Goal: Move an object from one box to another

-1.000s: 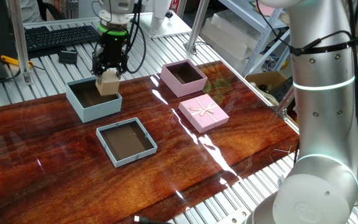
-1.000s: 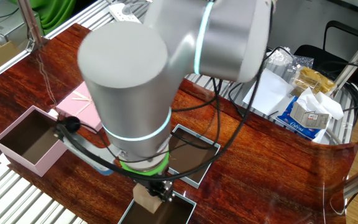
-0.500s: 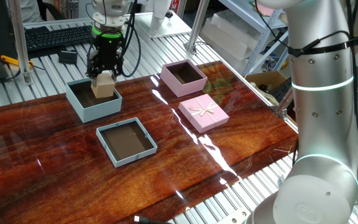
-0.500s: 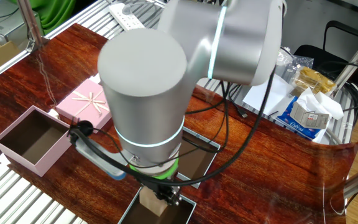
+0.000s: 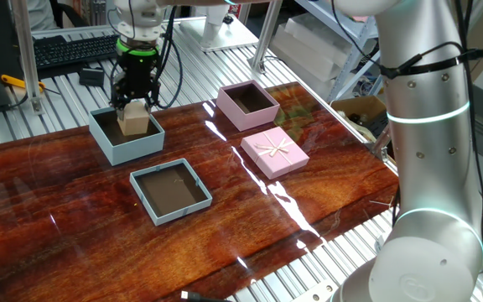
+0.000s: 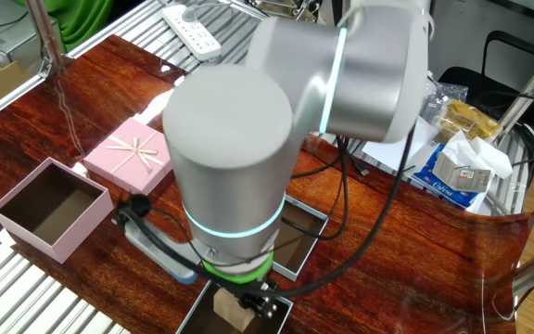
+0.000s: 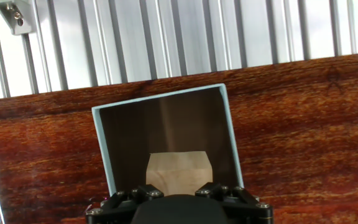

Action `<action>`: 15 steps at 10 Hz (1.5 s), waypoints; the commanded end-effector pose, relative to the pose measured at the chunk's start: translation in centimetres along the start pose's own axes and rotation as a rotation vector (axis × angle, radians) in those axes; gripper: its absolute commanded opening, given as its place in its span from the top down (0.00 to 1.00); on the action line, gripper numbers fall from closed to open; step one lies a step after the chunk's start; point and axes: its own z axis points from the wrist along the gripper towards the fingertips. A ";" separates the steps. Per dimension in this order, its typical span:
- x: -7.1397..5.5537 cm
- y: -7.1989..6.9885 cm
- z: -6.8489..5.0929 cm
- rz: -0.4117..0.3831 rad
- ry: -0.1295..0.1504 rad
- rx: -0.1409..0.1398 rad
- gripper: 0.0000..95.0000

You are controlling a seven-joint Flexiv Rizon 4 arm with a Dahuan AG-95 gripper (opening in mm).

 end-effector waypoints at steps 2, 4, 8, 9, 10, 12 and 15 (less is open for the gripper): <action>-0.2 0.3 0.7 0.010 -0.005 -0.006 1.00; -0.4 0.4 1.1 0.011 -0.004 -0.005 1.00; -0.8 0.7 2.1 0.011 0.002 -0.001 1.00; -0.9 0.8 2.4 0.013 0.003 0.000 1.00; -0.9 0.8 2.4 0.012 0.005 0.000 1.00; -1.0 0.8 2.7 0.014 0.005 0.001 1.00; -1.1 0.9 3.0 0.020 0.005 -0.001 1.00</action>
